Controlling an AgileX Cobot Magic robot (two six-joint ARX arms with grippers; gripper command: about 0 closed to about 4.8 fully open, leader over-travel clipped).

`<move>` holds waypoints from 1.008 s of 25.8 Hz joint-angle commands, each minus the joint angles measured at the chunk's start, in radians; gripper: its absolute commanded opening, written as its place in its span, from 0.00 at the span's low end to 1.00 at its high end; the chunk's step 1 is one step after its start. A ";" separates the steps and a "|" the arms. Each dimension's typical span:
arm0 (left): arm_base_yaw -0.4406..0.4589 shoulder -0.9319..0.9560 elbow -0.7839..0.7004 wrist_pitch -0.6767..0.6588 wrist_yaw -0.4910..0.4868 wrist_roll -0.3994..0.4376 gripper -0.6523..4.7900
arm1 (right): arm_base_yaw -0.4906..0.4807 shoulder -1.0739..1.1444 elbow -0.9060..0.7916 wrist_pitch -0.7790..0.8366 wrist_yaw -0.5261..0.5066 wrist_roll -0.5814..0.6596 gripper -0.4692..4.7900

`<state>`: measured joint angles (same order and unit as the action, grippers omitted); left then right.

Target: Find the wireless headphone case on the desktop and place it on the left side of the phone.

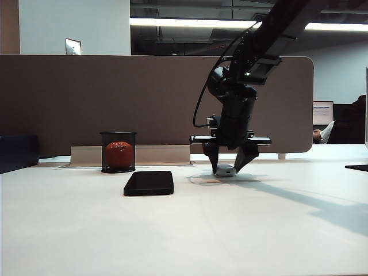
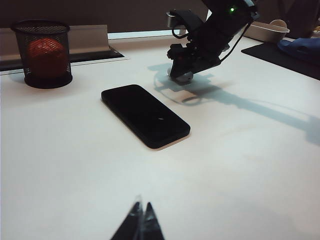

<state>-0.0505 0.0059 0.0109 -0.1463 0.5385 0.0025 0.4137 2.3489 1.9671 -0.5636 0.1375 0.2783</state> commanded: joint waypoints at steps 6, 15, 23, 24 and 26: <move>0.002 0.001 0.003 0.002 0.008 -0.003 0.11 | 0.000 0.002 0.005 -0.008 0.003 0.000 0.35; 0.002 0.001 0.003 0.002 0.008 -0.003 0.11 | 0.000 -0.004 0.042 -0.070 0.003 -0.021 0.34; 0.002 0.001 0.002 0.002 0.008 -0.003 0.11 | 0.000 -0.072 0.111 -0.167 0.003 -0.021 0.34; 0.002 0.001 0.002 0.002 0.008 -0.003 0.11 | 0.000 -0.085 0.111 -0.173 0.003 -0.021 0.34; 0.002 0.001 0.002 0.002 0.008 -0.003 0.11 | 0.000 -0.127 0.111 -0.192 0.003 -0.021 0.34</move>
<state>-0.0505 0.0059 0.0109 -0.1463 0.5388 0.0025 0.4137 2.2513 2.0731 -0.7490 0.1368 0.2604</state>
